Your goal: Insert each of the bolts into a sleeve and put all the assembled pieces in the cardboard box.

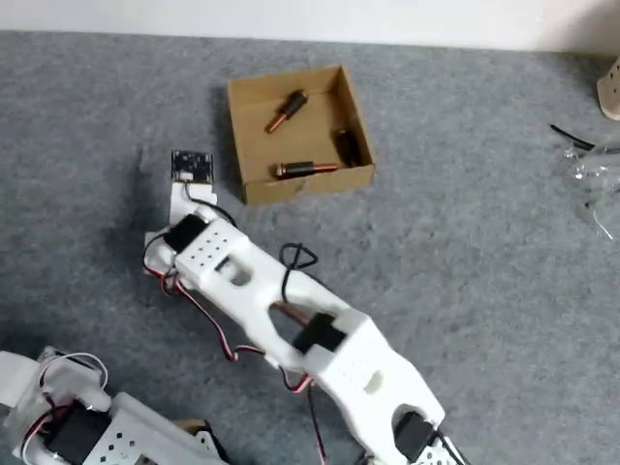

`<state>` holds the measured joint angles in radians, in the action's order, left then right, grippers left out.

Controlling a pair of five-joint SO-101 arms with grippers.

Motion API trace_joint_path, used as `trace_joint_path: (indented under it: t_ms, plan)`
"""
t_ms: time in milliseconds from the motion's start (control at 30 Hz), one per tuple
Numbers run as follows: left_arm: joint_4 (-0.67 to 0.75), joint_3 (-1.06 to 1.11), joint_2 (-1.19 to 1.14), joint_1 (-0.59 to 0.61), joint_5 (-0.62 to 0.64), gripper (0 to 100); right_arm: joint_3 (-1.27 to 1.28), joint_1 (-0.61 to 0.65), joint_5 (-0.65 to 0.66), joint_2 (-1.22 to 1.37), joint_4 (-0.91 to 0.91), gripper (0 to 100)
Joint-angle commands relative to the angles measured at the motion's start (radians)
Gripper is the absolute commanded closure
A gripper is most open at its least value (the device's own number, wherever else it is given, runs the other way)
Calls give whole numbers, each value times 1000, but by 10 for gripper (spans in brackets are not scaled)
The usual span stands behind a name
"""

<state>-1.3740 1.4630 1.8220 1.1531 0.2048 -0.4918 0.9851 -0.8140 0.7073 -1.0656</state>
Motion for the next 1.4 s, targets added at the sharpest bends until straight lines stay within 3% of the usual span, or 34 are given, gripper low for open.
trace_joint_path:
  t_ms: [0, 400, 700, 1000, 1200, 1367]
  plan:
    - [-2, -16, 7, 7, 6, 860, -211, 22, -17, 62, -114, 717]
    - [-2, -18, 7, 8, 6, 860, -573, 82, -17, 295, -206, 731]
    - [-2, -18, 7, 8, 5, 860, -587, 76, -17, 318, -286, 998]
    - [-2, -18, 7, 8, 3, 860, -622, 41, -12, 311, -383, 994]
    - [-2, -13, 7, 8, 3, 860, -920, -41, 6, 314, -598, 994]
    - [-2, -5, 7, 8, 2, 860, -1245, -107, 123, 302, -697, 994]
